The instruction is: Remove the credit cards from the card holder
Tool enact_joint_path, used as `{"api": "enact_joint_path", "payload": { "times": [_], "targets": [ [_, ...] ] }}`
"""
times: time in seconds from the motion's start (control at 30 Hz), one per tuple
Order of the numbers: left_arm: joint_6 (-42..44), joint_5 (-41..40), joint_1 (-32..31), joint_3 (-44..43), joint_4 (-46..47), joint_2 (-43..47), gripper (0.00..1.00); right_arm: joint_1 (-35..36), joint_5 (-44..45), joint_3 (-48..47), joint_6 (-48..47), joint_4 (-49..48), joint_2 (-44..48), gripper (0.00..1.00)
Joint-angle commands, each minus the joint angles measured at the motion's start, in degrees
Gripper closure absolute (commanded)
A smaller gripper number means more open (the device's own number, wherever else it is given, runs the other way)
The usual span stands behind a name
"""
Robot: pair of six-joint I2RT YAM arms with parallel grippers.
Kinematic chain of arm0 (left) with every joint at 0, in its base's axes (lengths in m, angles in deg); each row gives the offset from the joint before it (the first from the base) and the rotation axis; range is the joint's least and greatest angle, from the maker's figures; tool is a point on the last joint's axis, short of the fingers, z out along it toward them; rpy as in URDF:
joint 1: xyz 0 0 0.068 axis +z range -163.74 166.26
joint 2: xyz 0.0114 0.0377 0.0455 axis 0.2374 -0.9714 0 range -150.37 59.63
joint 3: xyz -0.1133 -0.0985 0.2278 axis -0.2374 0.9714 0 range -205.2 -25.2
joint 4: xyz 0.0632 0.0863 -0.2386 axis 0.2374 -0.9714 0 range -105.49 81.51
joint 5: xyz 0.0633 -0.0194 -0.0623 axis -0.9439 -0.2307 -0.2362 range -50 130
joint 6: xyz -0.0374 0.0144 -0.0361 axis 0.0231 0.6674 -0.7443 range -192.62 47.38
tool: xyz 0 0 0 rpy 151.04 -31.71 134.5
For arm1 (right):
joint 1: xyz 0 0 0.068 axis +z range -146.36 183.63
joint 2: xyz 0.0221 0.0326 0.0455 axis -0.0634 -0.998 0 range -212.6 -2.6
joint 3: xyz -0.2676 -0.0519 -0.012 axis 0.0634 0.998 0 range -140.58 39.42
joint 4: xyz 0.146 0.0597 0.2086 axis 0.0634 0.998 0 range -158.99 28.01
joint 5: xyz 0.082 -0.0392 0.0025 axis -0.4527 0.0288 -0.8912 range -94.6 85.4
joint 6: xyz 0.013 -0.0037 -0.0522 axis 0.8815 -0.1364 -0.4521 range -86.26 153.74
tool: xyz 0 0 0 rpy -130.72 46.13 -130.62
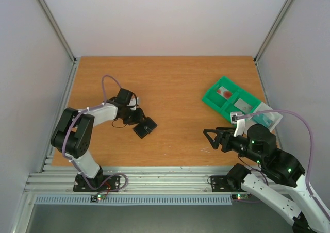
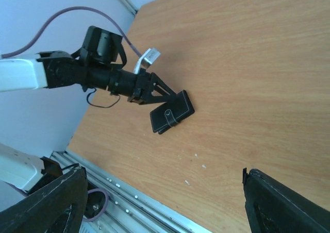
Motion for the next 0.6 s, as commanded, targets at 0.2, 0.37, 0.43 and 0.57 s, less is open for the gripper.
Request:
{"api": "enact_joint_path", "payload": {
  "times": [0.2, 0.37, 0.43, 0.57],
  "targets": [
    [-9.1, 8.2, -6.5, 9.4, 3.0, 8.1, 0.62, 0.3, -2.2, 1.4, 1.4, 1.2, -5.5, 0.19],
    [-15.3, 9.8, -8.0, 14.3, 8.4, 13.0, 0.63, 0.3, -2.2, 0.9, 0.4, 2.2, -10.7, 0.23],
    [-18.1, 9.4, -9.1, 16.1, 10.4, 14.4, 0.64, 0.3, -3.6, 0.8, 0.4, 2.0, -13.4, 0.24],
    [-21.7, 6.6, -11.3, 18.5, 11.1, 18.1, 0.62, 0.3, -4.7, 1.0, 1.6, 1.4, -17.4, 0.26]
  ]
}}
